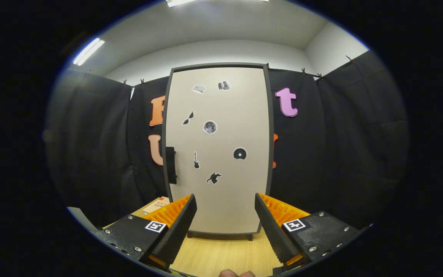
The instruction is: Open the shoe cabinet door, grab the shoes and put them into the shoe cabinet, then close the shoe cabinet door.
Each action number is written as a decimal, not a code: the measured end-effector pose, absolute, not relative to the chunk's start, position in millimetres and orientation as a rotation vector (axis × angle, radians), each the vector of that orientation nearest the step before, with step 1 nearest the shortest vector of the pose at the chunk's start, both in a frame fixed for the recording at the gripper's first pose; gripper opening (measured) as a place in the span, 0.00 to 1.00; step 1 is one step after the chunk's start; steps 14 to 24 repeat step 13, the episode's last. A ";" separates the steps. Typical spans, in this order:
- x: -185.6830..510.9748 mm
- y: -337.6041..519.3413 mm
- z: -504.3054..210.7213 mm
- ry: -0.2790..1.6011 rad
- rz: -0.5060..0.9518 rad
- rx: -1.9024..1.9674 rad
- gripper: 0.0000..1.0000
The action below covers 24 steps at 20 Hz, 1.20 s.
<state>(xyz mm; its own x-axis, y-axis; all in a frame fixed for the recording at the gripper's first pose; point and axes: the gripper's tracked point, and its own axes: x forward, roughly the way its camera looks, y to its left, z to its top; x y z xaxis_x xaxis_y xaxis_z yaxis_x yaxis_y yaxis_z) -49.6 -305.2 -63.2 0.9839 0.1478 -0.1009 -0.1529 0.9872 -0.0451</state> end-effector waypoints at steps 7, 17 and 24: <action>-86.7 -353.1 -39.7 0.047 0.068 -0.067 0.95; -96.4 -349.0 -24.5 0.016 0.047 -0.083 0.95; -96.4 -349.0 -24.5 0.016 0.047 -0.083 0.95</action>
